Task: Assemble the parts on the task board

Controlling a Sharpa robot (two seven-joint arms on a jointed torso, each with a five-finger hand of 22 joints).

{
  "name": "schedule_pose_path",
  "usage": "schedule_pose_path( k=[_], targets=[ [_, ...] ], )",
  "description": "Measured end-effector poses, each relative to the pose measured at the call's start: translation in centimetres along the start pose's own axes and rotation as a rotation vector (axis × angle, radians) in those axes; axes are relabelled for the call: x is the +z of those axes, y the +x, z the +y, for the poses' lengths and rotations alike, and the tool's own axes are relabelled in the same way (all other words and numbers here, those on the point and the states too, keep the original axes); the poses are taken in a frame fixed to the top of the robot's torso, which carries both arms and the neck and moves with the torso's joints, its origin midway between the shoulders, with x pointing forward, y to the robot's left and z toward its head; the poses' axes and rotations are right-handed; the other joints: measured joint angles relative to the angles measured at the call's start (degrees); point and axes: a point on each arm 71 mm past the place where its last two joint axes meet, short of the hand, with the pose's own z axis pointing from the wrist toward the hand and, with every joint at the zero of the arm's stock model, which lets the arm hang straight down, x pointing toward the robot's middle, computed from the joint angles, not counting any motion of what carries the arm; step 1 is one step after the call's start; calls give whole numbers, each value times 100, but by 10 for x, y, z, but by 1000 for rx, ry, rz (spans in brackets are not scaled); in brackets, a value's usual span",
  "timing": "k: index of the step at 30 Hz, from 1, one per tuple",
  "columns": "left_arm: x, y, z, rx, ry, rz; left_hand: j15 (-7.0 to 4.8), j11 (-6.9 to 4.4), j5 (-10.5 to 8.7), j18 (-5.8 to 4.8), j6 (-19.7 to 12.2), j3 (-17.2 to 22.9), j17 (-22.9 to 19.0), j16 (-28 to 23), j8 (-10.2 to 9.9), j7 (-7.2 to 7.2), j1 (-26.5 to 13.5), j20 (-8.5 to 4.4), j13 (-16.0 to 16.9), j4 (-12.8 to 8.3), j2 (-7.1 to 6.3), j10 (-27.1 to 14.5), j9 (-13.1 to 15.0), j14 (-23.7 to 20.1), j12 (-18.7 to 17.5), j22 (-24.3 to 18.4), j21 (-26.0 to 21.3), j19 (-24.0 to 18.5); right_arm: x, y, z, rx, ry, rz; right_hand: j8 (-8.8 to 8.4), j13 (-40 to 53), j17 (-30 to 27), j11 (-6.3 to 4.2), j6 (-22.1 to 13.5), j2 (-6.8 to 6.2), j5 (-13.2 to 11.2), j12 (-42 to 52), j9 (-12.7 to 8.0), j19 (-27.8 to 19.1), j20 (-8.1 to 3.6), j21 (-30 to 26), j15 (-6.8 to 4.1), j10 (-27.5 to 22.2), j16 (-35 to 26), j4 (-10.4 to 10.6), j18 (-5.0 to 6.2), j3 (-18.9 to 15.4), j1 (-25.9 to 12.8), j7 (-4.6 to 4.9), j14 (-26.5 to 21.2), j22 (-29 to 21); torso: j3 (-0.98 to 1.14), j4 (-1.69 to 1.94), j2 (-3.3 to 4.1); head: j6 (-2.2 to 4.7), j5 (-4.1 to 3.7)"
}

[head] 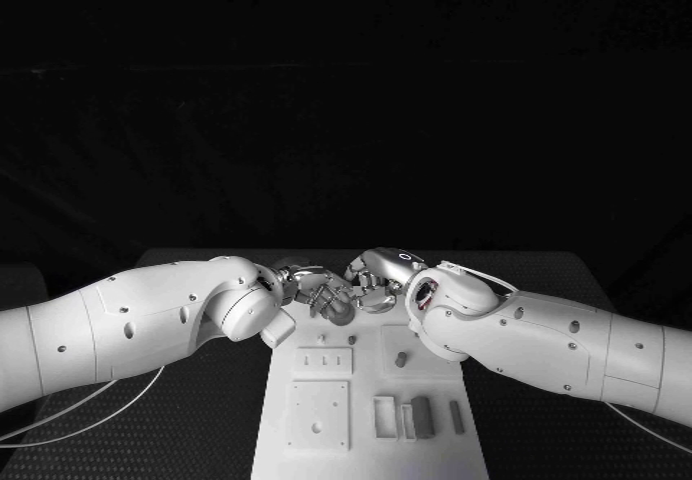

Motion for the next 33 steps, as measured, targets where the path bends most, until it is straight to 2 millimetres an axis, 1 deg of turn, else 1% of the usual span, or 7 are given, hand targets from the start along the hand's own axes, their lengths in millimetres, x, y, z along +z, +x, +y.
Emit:
schedule_pose_path(
  k=[1, 4, 24, 26, 29, 31, 33],
  targets=[
    [0, 0, 0, -1, 1, 2, 21, 27, 3, -25, -31, 23, 0, 0, -24, 31, -11, -1, 12, -23, 11, -35, 11, -21, 0, 0, 0, -1, 0, 1, 0, 0, 1, 2, 0, 0, 0, 0, 0, -10, 0, 0, 0, 0, 0, 0, 0, 0, 0, 0, 0, 0, -10, 0, 0, 0, 1, -1, 0, -1, -2],
    [0, 1, 0, -4, 4, 10, 37, 54, 3, -25, -131, 71, -4, 0, -50, 67, -37, 31, 33, -71, 37, -141, 29, -101, 0, 0, 0, -34, 0, 2, -1, 1, 4, 8, 0, 0, 1, 0, 3, -21, 0, 0, 0, 0, 0, 0, 0, 0, 0, 0, 0, 0, -24, 2, 0, 0, 2, -1, 1, -2, -9],
    [1, 1, -1, -12, 6, 24, 37, 51, 3, -26, -130, 71, -11, 0, -72, 67, -37, 32, 52, -71, 37, -144, 52, -101, 0, 0, 0, -32, -1, 5, -2, 19, 8, 18, -26, 1, 2, -8, 7, 10, 0, 0, -11, 8, 10, 0, -14, 8, 0, -17, 0, 13, -55, 8, 17, -1, 5, 5, 2, -40, -12],
    [1, 0, 0, -12, 5, 23, 37, 44, 3, -25, -130, 67, -11, 0, -72, 67, -37, 32, 57, -101, 37, -151, 54, -101, 0, 1, 0, -32, -1, 5, -2, 19, 9, 18, -35, 0, 2, -8, 6, 10, 0, 0, -11, 8, 10, 0, -14, 8, 0, -17, 0, 13, -55, 9, 17, -1, 5, 4, 2, -42, -11],
    [1, 0, 0, -12, 3, 23, 36, 64, 2, -26, -133, 67, -11, 0, -72, 70, -37, 32, 63, -101, 37, -172, 59, -101, 0, 1, 0, -32, -1, 5, -3, 20, 10, 18, -18, -5, 2, -8, 6, 10, 0, 0, -10, 8, 10, 0, -14, 8, 0, -17, 0, 13, -55, 9, 17, -1, 4, 5, 0, -44, -10],
    [1, 0, 0, -12, 1, 23, 36, 64, 3, -26, -151, 67, -13, 0, -72, 89, -54, 32, 65, -101, 19, -173, 61, -101, 0, 1, 18, -32, -2, 5, -3, 20, 11, 18, -15, -4, 2, -8, 6, 10, 0, 0, -10, 8, 10, 0, -14, 8, 0, -17, 0, 13, -55, 9, 16, -1, 4, 5, -1, -47, -8],
    [1, 0, 0, -13, -2, 23, 40, 74, 3, -26, -165, 68, -18, 0, -96, 92, -102, 32, 73, -101, -28, -183, 67, -104, 0, 1, 31, -32, -2, 5, -4, 20, 13, 18, -15, -4, 2, -8, 6, 10, 0, 0, -10, 8, 11, 0, -13, 8, 0, -18, 0, 13, -55, 10, 16, -1, 4, 5, -2, -48, -7]
  ],
)
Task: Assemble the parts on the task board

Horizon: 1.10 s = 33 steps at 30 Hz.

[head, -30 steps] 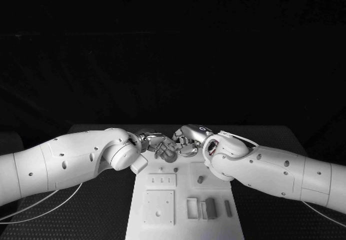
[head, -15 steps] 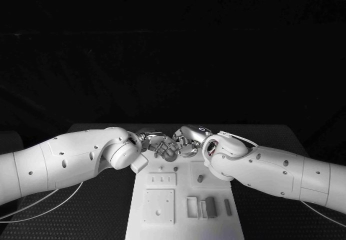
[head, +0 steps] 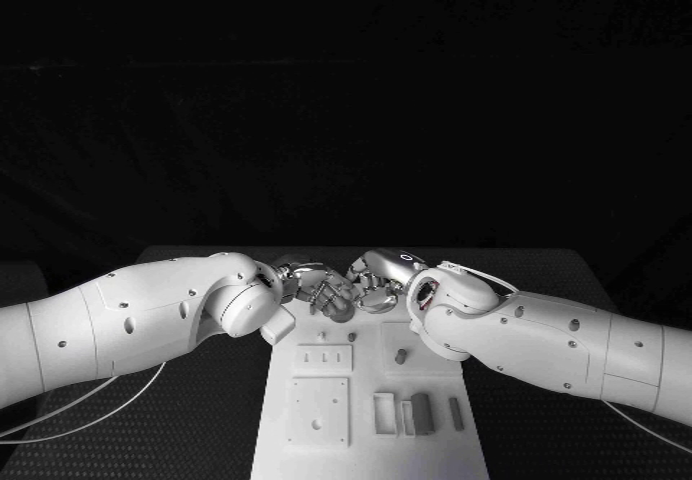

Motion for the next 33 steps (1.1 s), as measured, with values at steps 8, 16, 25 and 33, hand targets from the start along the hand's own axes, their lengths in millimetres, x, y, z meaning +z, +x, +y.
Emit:
schedule_pose_path(
  k=[8, 16, 25, 33],
  targets=[
    [0, 0, 1, -1, -15, 0, 59, 83, 0, 0, -262, -138, -45, -41, -152, 107, -322, 61, 6, 235, -433, -163, 0, -99, -36, -8, 0, -61, -1, 0, -2, 0, 2, 1, 0, 0, 0, 0, -1, 0, 0, 0, 3, 0, 1, 0, 1, 0, 0, -16, 0, 15, 0, 1, -1, 0, -1, 1, -2, -1, 7],
    [0, 1, 2, 0, -22, 1, 78, 103, 0, 1, -375, -184, -53, -67, -211, 161, -440, 82, 18, 327, -598, -223, -9, -119, -39, -12, 0, -82, -1, 0, -1, 0, 0, 3, -1, 1, -4, 0, -2, -1, 0, 0, 6, -1, 1, 0, 2, 0, 0, -16, 0, 15, 1, 2, -2, -1, -5, 4, -1, 0, 2],
    [0, 1, 3, -1, -28, 3, 94, 124, 0, 1, -497, -159, -65, -89, -271, 217, -490, 85, 27, 413, -648, -244, -18, -135, -39, -12, 0, -107, -1, 1, 1, 1, -1, 5, -4, 1, -4, 0, 1, -1, 0, 0, 5, -1, 1, 0, 3, 0, 0, -23, 0, 8, 1, 0, -3, -1, -8, 3, -1, -10, 2],
    [1, 2, 3, -9, -34, 7, 99, 124, 0, 1, -539, -157, -69, -89, -308, 224, -490, 82, 28, 442, -647, -244, -37, -140, -39, -12, 0, -123, 1, 2, 2, -1, 4, 11, -8, 1, -4, 0, 13, -2, 0, 0, 4, -1, 2, 0, 4, 0, 0, -23, 0, 8, 1, -11, -3, -1, -8, 3, 0, -10, -1]
  ],
)
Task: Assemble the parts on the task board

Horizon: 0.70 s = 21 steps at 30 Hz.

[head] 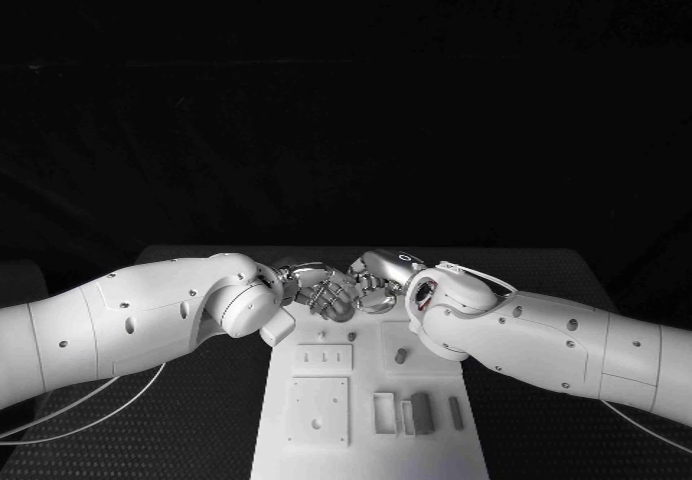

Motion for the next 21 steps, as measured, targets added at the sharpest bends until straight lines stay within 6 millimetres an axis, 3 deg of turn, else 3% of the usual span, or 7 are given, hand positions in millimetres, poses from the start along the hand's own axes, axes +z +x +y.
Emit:
schedule_pose_path(
  k=[21],
  targets=[
    [1, 0, 2, -14, -29, 3, 0, -20, 0, 0, 3, 1, 0, 0, 22, 0, -16, 0, 19, 31, -16, -20, 6, 0, 0, 1, 0, 0, 1, 3, 2, 0, 8, 9, -9, 1, 1, 21, -4, 0, 0, 0, -8, -8, 9, 0, 1, 21, 0, -16, 0, 15, 0, 5, -1, 0, 10, 2, 3, -12, 5]
  ],
)
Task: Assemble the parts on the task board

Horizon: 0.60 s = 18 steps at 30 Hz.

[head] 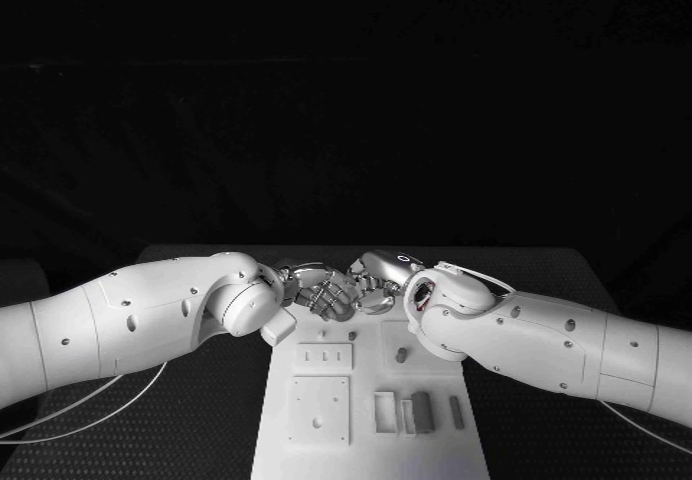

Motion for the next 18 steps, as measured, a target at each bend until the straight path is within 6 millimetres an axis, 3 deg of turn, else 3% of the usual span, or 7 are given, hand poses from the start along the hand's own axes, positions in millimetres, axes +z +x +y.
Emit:
schedule_pose_path(
  k=[11, 18],
  targets=[
    [1, 1, 2, 35, -37, -5, -32, -23, 0, 0, 28, -44, 22, 26, -7, -33, -143, 0, 37, 91, -310, 22, 14, 32, 0, -1, 23, 0, 0, 0, 1, -5, -7, 1, 9, -1, 0, 0, -3, 0, 0, 0, 2, 0, 0, 0, 0, 0, 0, 0, 0, 0, 0, 3, 0, 0, -3, -8, 0, -6, 9],
    [1, 1, 3, 43, -47, -8, -32, -23, 0, 0, 28, -28, 22, 26, 1, -33, -143, 0, 37, 107, -353, 22, 14, 32, 0, -6, 23, 0, 0, 0, 5, -6, -23, 0, 9, -4, 1, -1, 24, 0, 0, 0, 2, 0, 0, 0, -7, 1, 0, 0, 1, 0, 0, 1, 22, 0, -5, -8, -2, -5, 9]
  ],
)
